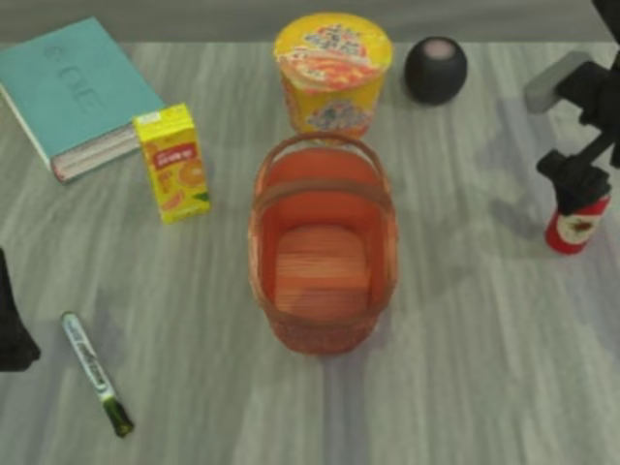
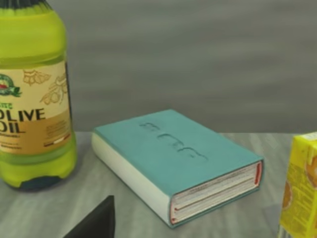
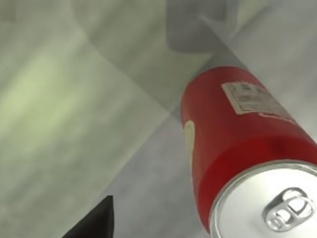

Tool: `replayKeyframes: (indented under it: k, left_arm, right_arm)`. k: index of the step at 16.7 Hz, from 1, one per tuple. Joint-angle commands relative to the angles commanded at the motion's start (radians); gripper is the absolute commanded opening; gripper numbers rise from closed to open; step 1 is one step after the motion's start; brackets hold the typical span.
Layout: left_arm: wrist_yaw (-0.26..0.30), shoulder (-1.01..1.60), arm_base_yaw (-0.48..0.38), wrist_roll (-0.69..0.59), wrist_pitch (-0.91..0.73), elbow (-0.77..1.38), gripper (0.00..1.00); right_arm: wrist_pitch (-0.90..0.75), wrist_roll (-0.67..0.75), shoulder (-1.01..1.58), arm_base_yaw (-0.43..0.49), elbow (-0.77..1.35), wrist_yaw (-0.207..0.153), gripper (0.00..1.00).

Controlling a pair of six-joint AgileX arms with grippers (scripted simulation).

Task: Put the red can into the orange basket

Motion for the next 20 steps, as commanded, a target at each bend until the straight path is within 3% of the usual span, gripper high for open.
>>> replayKeyframes:
  k: [6,13,17,20]
  left_arm:
    - [0.0,0.0,0.0,0.0,0.0,0.0,1.0]
    - [0.0,0.0,0.0,0.0,0.0,0.0,1.0]
    - [0.0,0.0,0.0,0.0,0.0,0.0,1.0]
    - [0.0,0.0,0.0,0.0,0.0,0.0,1.0]
  right_arm:
    - [0.002,-0.002,0.008,-0.004,0.003,0.0,1.0]
    - [0.167,-0.001,0.048,0.002,-0.122,0.0,1.0]
    - [0.172,-0.001,0.05,0.002,-0.126,0.0,1.0]
    - [0.172,-0.001,0.05,0.002,-0.126,0.0,0.77]
